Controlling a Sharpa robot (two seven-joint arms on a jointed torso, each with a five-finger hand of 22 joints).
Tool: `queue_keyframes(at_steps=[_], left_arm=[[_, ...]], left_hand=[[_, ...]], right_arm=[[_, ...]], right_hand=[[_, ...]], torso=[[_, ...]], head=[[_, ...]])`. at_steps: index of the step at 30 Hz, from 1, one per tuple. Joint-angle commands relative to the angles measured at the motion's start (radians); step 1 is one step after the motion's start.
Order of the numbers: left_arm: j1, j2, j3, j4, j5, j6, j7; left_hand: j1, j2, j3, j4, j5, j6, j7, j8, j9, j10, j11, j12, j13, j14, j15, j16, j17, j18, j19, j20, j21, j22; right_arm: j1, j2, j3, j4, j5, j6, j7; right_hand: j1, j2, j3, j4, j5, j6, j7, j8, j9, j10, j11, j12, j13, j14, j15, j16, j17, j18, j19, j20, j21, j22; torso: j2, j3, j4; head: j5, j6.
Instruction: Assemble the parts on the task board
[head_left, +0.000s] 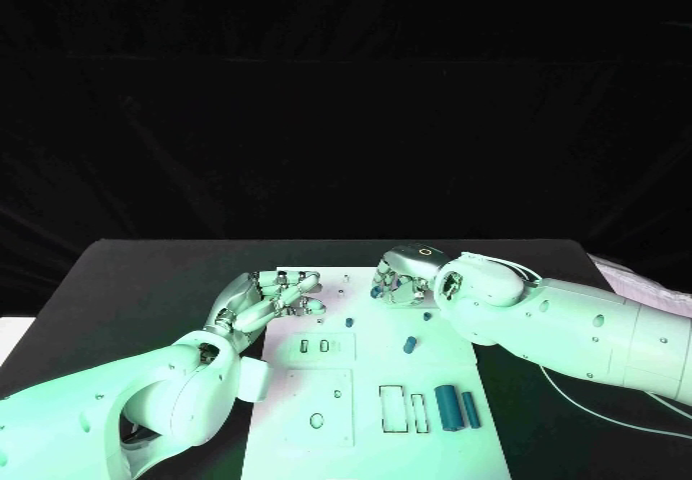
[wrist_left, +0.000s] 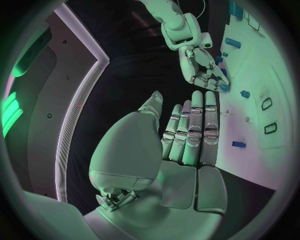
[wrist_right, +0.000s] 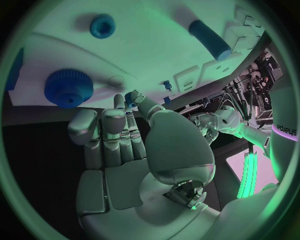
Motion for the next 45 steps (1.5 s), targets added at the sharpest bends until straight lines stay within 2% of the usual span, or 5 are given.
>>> queue_keyframes(at_steps=[1, 8, 14, 33, 45], left_arm=[[0.001, 0.001, 0.001, 0.000, 0.002, 0.020, 0.000], [0.001, 0.002, 0.001, -0.001, 0.002, 0.022, -0.002], [0.001, 0.007, 0.001, -0.008, 0.002, 0.025, -0.004], [0.001, 0.009, 0.001, -0.016, 0.002, 0.027, -0.006], [0.001, 0.009, 0.001, -0.015, 0.002, 0.028, -0.008]], left_hand=[[-0.003, 0.007, -0.001, -0.007, -0.003, -0.001, 0.007, -0.007, -0.001, -0.001, 0.006, -0.004, 0.000, -0.001, 0.004, -0.004, 0.002, 0.010, 0.009, 0.001, -0.007, -0.002], [-0.003, 0.007, -0.001, -0.007, -0.003, -0.001, 0.007, -0.007, -0.001, -0.001, 0.006, -0.004, 0.000, -0.001, 0.004, -0.004, 0.002, 0.010, 0.009, 0.001, -0.007, -0.002], [-0.002, 0.007, -0.001, -0.008, -0.003, -0.001, 0.007, -0.007, -0.001, -0.002, 0.006, -0.005, 0.000, -0.001, 0.004, -0.005, 0.003, 0.010, 0.010, 0.001, -0.008, -0.002], [0.000, 0.008, 0.000, -0.010, -0.003, -0.001, 0.007, -0.008, -0.001, -0.002, 0.006, -0.006, 0.000, -0.001, 0.004, -0.006, 0.004, 0.010, 0.010, 0.001, -0.009, -0.003], [0.001, 0.008, 0.000, -0.012, -0.003, -0.001, 0.007, -0.009, -0.001, -0.001, 0.006, -0.007, 0.000, -0.001, 0.005, -0.007, 0.005, 0.010, 0.011, 0.001, -0.010, -0.004]], right_arm=[[0.000, 0.009, 0.001, -0.002, 0.015, -0.044, -0.026], [0.000, 0.043, 0.003, -0.035, 0.001, -0.068, -0.061], [0.001, 0.078, 0.003, -0.075, -0.004, -0.079, -0.065], [0.004, 0.104, 0.017, -0.085, -0.010, -0.123, -0.053], [0.004, 0.123, 0.019, -0.093, -0.007, -0.103, -0.047]], right_hand=[[0.003, 0.006, 0.003, 0.006, 0.003, 0.017, -0.008, 0.006, 0.016, 0.009, 0.000, -0.001, 0.001, 0.020, -0.008, 0.006, 0.002, -0.007, 0.009, -0.001, 0.003, 0.001], [0.004, 0.004, 0.007, 0.010, -0.001, 0.017, -0.008, 0.005, 0.017, 0.009, 0.000, -0.003, 0.000, 0.020, -0.009, 0.010, 0.004, -0.008, 0.011, -0.002, 0.008, 0.008], [0.005, 0.000, 0.011, 0.016, -0.011, 0.013, -0.006, 0.001, 0.018, 0.006, 0.001, -0.007, -0.001, 0.017, -0.007, 0.011, 0.001, -0.008, 0.010, -0.002, 0.010, 0.009], [0.003, -0.005, 0.015, 0.025, -0.020, 0.010, -0.003, -0.002, 0.018, 0.002, 0.004, -0.009, -0.002, 0.015, -0.006, 0.015, 0.003, -0.009, 0.010, 0.000, 0.015, 0.015], [0.003, -0.008, 0.016, 0.027, -0.021, 0.009, -0.003, -0.003, 0.018, 0.001, 0.004, -0.009, -0.002, 0.015, -0.005, 0.017, 0.004, -0.009, 0.010, 0.000, 0.016, 0.017]], torso=[[0.003, -0.0003, 0.0010], [0.005, -0.0011, 0.0013], [0.008, -0.0017, 0.0043], [0.011, -0.0021, 0.0046], [0.013, -0.0023, 0.0039]], head=[[0.001, 0.001], [0.005, 0.008], [0.002, 0.021], [0.008, 0.014], [0.009, 0.014]])
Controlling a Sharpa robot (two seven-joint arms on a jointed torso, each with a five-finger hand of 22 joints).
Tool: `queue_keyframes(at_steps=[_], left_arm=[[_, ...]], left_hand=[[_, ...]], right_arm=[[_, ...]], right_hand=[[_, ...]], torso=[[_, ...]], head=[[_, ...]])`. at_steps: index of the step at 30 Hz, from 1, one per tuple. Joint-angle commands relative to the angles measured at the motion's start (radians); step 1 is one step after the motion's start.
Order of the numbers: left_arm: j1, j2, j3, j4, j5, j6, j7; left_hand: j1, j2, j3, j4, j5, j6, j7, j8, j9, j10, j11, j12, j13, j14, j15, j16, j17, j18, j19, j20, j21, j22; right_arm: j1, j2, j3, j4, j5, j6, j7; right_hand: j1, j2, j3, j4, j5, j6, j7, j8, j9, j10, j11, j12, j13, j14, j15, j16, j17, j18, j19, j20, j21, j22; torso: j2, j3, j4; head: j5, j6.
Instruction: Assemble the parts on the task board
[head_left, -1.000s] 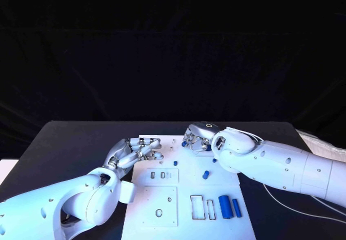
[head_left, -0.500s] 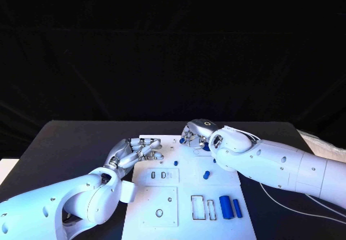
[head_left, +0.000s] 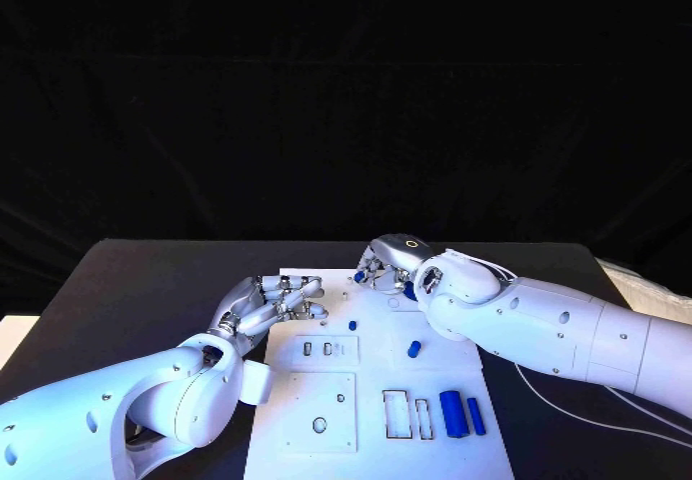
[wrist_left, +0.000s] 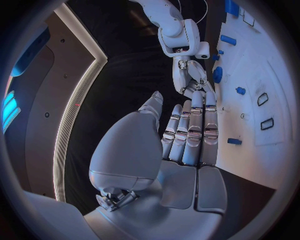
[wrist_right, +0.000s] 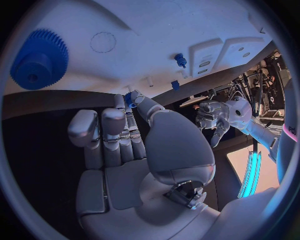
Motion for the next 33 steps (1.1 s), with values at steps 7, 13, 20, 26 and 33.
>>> queue_keyframes(at_steps=[7, 13, 20, 26, 33], left_arm=[[0.001, 0.003, 0.001, 0.003, 0.002, 0.020, 0.003], [0.001, 0.003, 0.001, 0.005, 0.002, 0.020, 0.003], [0.001, 0.002, 0.001, 0.006, 0.002, 0.022, 0.002], [0.001, 0.002, 0.001, 0.008, 0.002, 0.024, -0.001], [0.002, 0.000, 0.001, 0.007, 0.002, 0.025, -0.007]], left_hand=[[0.001, 0.008, 0.000, -0.007, -0.003, -0.001, 0.007, -0.005, -0.001, -0.001, 0.006, -0.007, 0.000, -0.001, 0.005, -0.007, 0.002, 0.010, 0.007, -0.002, -0.006, -0.002], [0.001, 0.008, 0.000, -0.007, -0.003, -0.001, 0.007, -0.005, -0.001, -0.001, 0.006, -0.007, 0.000, -0.001, 0.005, -0.007, 0.002, 0.010, 0.007, -0.002, -0.006, -0.002], [0.002, 0.009, -0.001, -0.008, -0.003, -0.001, 0.007, -0.005, -0.001, -0.001, 0.006, -0.007, 0.000, -0.001, 0.005, -0.008, 0.002, 0.010, 0.007, -0.002, -0.007, -0.002], [0.002, 0.009, -0.001, -0.008, -0.003, -0.001, 0.007, -0.005, -0.001, -0.001, 0.006, -0.007, 0.000, -0.002, 0.005, -0.008, 0.003, 0.010, 0.007, -0.002, -0.007, -0.002], [0.002, 0.008, -0.001, -0.009, -0.003, -0.001, 0.007, -0.006, -0.001, -0.002, 0.007, -0.008, 0.000, -0.002, 0.005, -0.009, 0.004, 0.010, 0.007, -0.002, -0.008, -0.003]], right_arm=[[0.001, 0.024, 0.000, -0.025, -0.008, 0.031, 0.005], [0.001, 0.040, 0.000, -0.044, -0.006, 0.041, 0.003], [0.001, 0.055, 0.000, -0.069, -0.009, 0.045, -0.004], [0.000, 0.069, 0.000, -0.094, -0.010, 0.050, -0.004], [0.000, 0.075, 0.000, -0.096, 0.003, 0.062, -0.006]], right_hand=[[-0.004, -0.006, 0.002, 0.011, -0.003, 0.006, -0.004, 0.004, 0.018, -0.002, 0.004, -0.005, -0.002, 0.014, -0.005, 0.008, 0.001, -0.010, 0.006, 0.004, 0.008, 0.004], [-0.006, -0.009, 0.003, 0.016, -0.004, 0.004, -0.003, 0.001, 0.018, -0.005, 0.005, -0.006, -0.002, 0.013, -0.004, 0.010, 0.002, -0.010, 0.006, 0.005, 0.009, 0.006], [-0.007, -0.010, 0.004, 0.019, -0.002, 0.003, -0.003, 0.001, 0.018, -0.006, 0.005, -0.005, -0.002, 0.012, -0.003, 0.011, 0.003, -0.010, 0.006, 0.005, 0.011, 0.008], [-0.008, -0.012, 0.004, 0.022, 0.000, 0.003, -0.002, 0.000, 0.018, -0.007, 0.006, -0.005, -0.002, 0.012, -0.003, 0.012, 0.003, -0.010, 0.006, 0.006, 0.011, 0.009], [-0.011, -0.015, 0.005, 0.027, 0.002, 0.002, -0.002, -0.001, 0.019, -0.008, 0.006, -0.005, -0.002, 0.011, -0.003, 0.014, 0.004, -0.010, 0.005, 0.006, 0.013, 0.010]], torso=[[0.002, -0.0006, 0.0010], [0.004, -0.0003, 0.0019], [0.004, -0.0002, 0.0011], [0.006, -0.0005, 0.0017], [0.006, 0.0000, 0.0016]], head=[[-0.001, -0.002], [-0.001, -0.004], [-0.001, -0.005], [-0.003, -0.004], [-0.001, -0.002]])
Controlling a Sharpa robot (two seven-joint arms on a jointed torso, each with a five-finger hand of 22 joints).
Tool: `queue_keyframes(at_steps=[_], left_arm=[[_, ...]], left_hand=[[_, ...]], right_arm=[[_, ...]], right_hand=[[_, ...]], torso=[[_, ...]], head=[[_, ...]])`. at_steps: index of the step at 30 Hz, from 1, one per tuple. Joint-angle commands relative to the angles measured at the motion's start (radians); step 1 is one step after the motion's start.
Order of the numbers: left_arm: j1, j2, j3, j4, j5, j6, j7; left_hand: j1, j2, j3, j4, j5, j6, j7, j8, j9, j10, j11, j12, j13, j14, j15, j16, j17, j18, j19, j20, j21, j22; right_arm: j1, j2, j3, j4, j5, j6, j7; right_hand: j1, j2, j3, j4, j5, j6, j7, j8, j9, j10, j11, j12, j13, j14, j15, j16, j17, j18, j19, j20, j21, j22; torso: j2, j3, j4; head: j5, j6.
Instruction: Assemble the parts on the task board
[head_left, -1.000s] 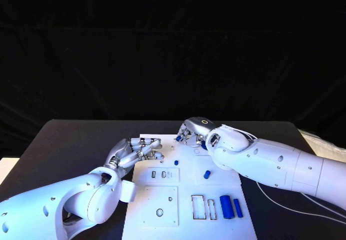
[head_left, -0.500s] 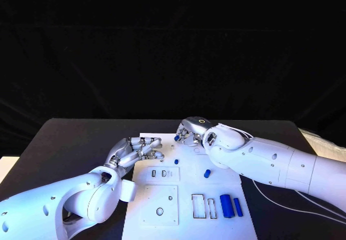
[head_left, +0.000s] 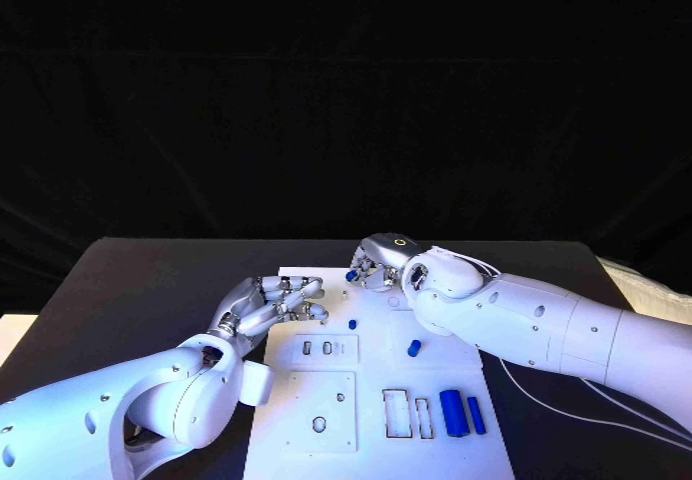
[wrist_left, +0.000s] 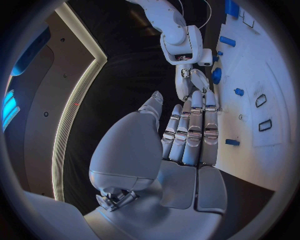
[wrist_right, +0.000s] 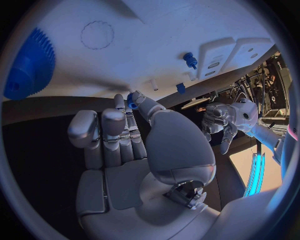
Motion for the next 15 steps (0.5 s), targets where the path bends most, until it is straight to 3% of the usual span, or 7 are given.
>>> queue_keyframes(at_steps=[1, 12, 15], left_arm=[[0.001, 0.001, 0.001, 0.002, 0.002, 0.021, -0.001], [0.001, 0.003, 0.001, -0.002, 0.002, 0.023, -0.005], [0.001, 0.003, 0.001, -0.003, 0.002, 0.024, -0.006]], left_hand=[[0.002, 0.008, 0.002, -0.006, -0.003, -0.001, 0.007, -0.006, -0.001, -0.002, 0.007, -0.004, 0.000, -0.002, 0.005, -0.005, 0.001, 0.010, 0.007, -0.002, -0.004, -0.002], [0.002, 0.009, 0.001, -0.008, -0.003, -0.002, 0.007, -0.007, -0.001, -0.002, 0.007, -0.006, 0.000, -0.004, 0.006, -0.007, 0.002, 0.010, 0.007, -0.001, -0.006, -0.002], [0.002, 0.009, 0.001, -0.008, -0.003, -0.002, 0.007, -0.007, -0.001, -0.002, 0.007, -0.006, 0.000, -0.004, 0.006, -0.007, 0.002, 0.010, 0.007, -0.001, -0.006, -0.002]], right_arm=[[-0.002, 0.002, -0.001, -0.003, 0.002, 0.036, -0.006], [-0.002, 0.005, -0.002, -0.001, 0.010, 0.051, -0.002], [-0.002, 0.004, -0.002, -0.004, 0.018, 0.039, -0.002]], right_hand=[[-0.001, -0.003, -0.001, 0.009, 0.005, 0.004, 0.000, 0.001, 0.018, -0.005, 0.002, -0.005, -0.001, 0.011, -0.002, 0.006, 0.002, -0.010, 0.001, 0.003, 0.005, 0.002], [-0.006, -0.012, -0.002, 0.018, 0.006, 0.000, 0.002, -0.002, 0.018, -0.009, 0.004, -0.006, -0.001, 0.009, -0.001, 0.009, 0.001, -0.010, -0.001, 0.004, 0.006, 0.002], [-0.008, -0.030, -0.002, 0.025, 0.008, -0.027, 0.014, -0.013, 0.012, -0.040, 0.013, -0.008, -0.004, 0.002, 0.006, -0.005, -0.020, -0.008, -0.011, 0.008, 0.001, -0.009]], torso=[[0.000, 0.0001, -0.0001], [0.001, -0.0006, 0.0002], [0.001, -0.0012, 0.0012]], head=[[0.002, -0.001], [0.002, -0.002], [0.001, -0.001]])
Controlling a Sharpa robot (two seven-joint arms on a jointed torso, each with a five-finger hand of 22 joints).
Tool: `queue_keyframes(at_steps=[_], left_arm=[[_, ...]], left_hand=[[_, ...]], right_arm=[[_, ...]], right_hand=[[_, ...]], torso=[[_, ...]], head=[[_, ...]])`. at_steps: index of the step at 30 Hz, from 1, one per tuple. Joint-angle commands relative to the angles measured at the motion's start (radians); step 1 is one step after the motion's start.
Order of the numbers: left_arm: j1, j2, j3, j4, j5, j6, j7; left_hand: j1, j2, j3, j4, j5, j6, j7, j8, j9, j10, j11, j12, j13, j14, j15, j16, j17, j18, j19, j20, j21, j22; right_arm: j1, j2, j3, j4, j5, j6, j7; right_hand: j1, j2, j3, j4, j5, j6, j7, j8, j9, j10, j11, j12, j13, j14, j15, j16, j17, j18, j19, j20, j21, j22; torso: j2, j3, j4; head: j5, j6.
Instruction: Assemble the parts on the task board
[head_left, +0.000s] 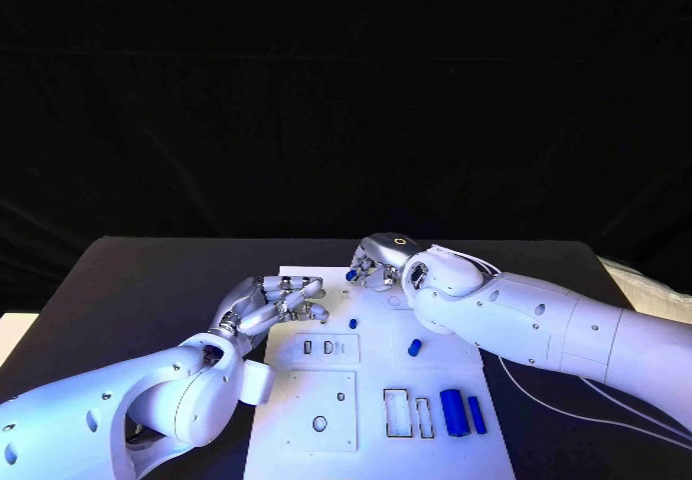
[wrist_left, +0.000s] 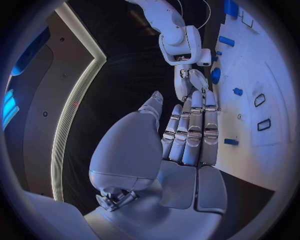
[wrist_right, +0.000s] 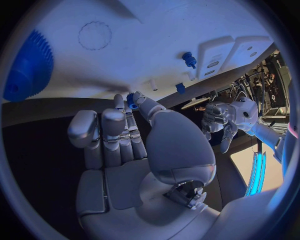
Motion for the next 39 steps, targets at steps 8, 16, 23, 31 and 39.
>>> queue_keyframes(at_steps=[8, 16, 23, 31, 39], left_arm=[[0.001, 0.003, 0.001, 0.000, 0.001, 0.023, -0.001], [0.001, 0.000, 0.001, 0.000, 0.001, 0.018, 0.004], [0.001, -0.004, 0.001, 0.002, 0.001, 0.017, 0.006], [0.001, -0.004, 0.001, -0.008, 0.001, 0.021, 0.008], [0.000, 0.002, 0.000, -0.022, 0.001, 0.025, 0.009]], left_hand=[[0.002, 0.009, 0.000, -0.008, -0.004, -0.002, 0.008, -0.004, -0.001, -0.003, 0.007, -0.007, 0.000, -0.005, 0.006, -0.008, 0.002, 0.010, 0.006, -0.001, -0.007, -0.002], [0.002, 0.010, 0.000, -0.009, -0.003, -0.003, 0.008, -0.005, -0.001, -0.004, 0.008, -0.007, 0.000, -0.006, 0.006, -0.009, 0.003, 0.010, 0.006, -0.001, -0.008, -0.002], [0.002, 0.010, 0.000, -0.009, -0.003, -0.003, 0.008, -0.005, -0.001, -0.004, 0.008, -0.007, 0.000, -0.006, 0.006, -0.009, 0.003, 0.010, 0.006, -0.001, -0.008, -0.002], [0.002, 0.010, 0.000, -0.010, -0.003, -0.003, 0.008, -0.006, -0.001, -0.004, 0.008, -0.008, 0.000, -0.006, 0.006, -0.010, 0.003, 0.010, 0.006, -0.001, -0.009, -0.003], [0.003, 0.011, 0.000, -0.011, -0.003, -0.003, 0.008, -0.006, -0.001, -0.004, 0.008, -0.008, 0.000, -0.006, 0.006, -0.010, 0.004, 0.010, 0.006, -0.001, -0.009, -0.003]], right_arm=[[-0.004, 0.001, -0.003, -0.007, 0.021, -0.001, 0.007], [-0.004, -0.023, -0.003, 0.023, 0.032, -0.034, 0.017], [-0.001, -0.135, 0.005, 0.146, 0.090, -0.068, 0.007], [0.031, -0.293, 0.029, 0.256, 0.296, -0.010, -0.048], [0.040, -0.329, 0.029, 0.238, 0.327, 0.053, -0.079]], right_hand=[[0.016, -0.071, -0.028, 0.022, 0.002, -0.158, 0.049, -0.007, -0.025, -0.159, 0.043, -0.001, -0.003, -0.031, 0.037, -0.088, -0.123, 0.006, -0.064, 0.038, -0.041, -0.082], [0.032, -0.071, -0.038, 0.023, 0.015, -0.168, 0.052, -0.004, -0.023, -0.170, 0.046, 0.004, -0.002, -0.035, 0.040, -0.103, -0.144, 0.009, -0.071, 0.042, -0.049, -0.095], [0.042, -0.064, -0.034, 0.033, 0.045, -0.138, 0.044, 0.003, -0.017, -0.075, 0.028, 0.050, 0.013, -0.012, 0.028, -0.044, -0.075, 0.000, -0.038, 0.036, -0.019, -0.043], [0.046, -0.111, -0.136, 0.059, 0.083, -0.173, -0.004, 0.003, -0.019, 0.163, -0.034, 0.700, 0.614, 0.060, -0.014, 0.309, 0.374, -0.054, 0.122, -0.016, 0.145, 0.243], [0.054, -0.085, -0.229, 0.117, 0.096, -0.194, 0.019, 0.007, -0.017, 0.145, -0.009, 1.191, 1.154, 0.069, 0.003, 0.434, 0.565, -0.070, 0.158, 0.009, 0.193, 0.335]], torso=[[0.001, -0.0008, 0.0034], [-0.002, 0.0013, 0.0010], [-0.004, 0.0055, -0.0084], [-0.016, 0.0120, -0.0251], [-0.022, 0.0182, -0.0305]], head=[[-0.003, -0.001], [-0.002, 0.000], [-0.003, 0.002], [-0.004, -0.003], [-0.005, -0.009]])
